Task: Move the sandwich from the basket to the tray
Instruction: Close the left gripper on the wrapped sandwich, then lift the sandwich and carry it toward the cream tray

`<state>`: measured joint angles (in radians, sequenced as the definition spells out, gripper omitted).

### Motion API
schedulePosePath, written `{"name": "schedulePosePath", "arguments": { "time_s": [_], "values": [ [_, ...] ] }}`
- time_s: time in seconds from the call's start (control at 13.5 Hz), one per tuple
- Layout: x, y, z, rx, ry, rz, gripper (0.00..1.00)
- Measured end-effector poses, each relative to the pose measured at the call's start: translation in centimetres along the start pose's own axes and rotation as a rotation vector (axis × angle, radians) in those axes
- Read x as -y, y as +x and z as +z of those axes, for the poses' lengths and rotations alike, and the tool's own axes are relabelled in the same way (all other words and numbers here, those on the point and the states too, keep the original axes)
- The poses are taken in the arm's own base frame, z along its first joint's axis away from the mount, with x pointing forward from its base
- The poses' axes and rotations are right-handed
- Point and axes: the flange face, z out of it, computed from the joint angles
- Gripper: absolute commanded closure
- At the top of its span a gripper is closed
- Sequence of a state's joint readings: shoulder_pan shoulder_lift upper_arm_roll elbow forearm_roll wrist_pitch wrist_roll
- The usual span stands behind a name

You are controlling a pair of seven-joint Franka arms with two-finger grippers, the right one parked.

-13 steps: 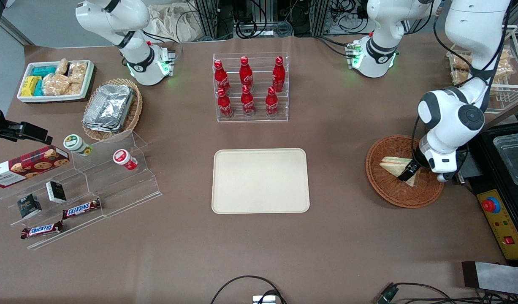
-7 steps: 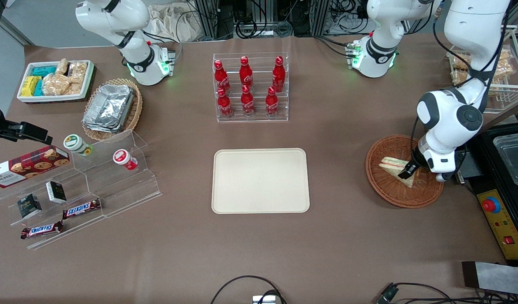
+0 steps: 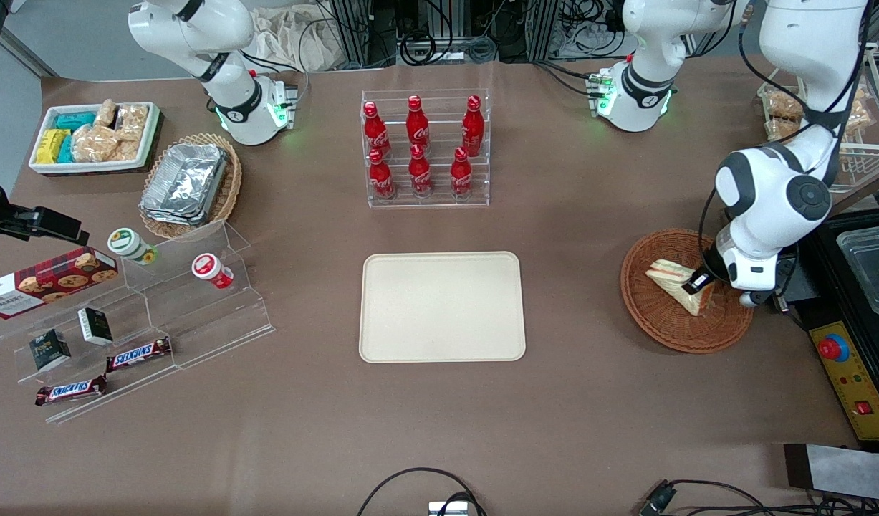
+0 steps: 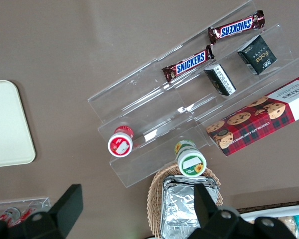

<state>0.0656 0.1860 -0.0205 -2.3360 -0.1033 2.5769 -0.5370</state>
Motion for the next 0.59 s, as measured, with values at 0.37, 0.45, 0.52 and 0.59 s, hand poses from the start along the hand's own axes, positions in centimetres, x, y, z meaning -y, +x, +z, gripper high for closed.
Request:
{"name": "schedulePosePath", "arguments": {
  "time_s": [0.37, 0.45, 0.52, 0.59],
  "values": [
    [-1.6, 0.1, -5.6, 0.017, 0.0, 0.074, 0.77],
    [-2.4, 0.0, -6.8, 0.018, 0.0, 0.108, 0.77],
    [-3.3, -0.3, -7.8, 0.016, 0.003, 0.154, 0.77],
    [-4.2, -0.8, -8.7, 0.01, 0.006, 0.207, 0.77]
  ]
}}
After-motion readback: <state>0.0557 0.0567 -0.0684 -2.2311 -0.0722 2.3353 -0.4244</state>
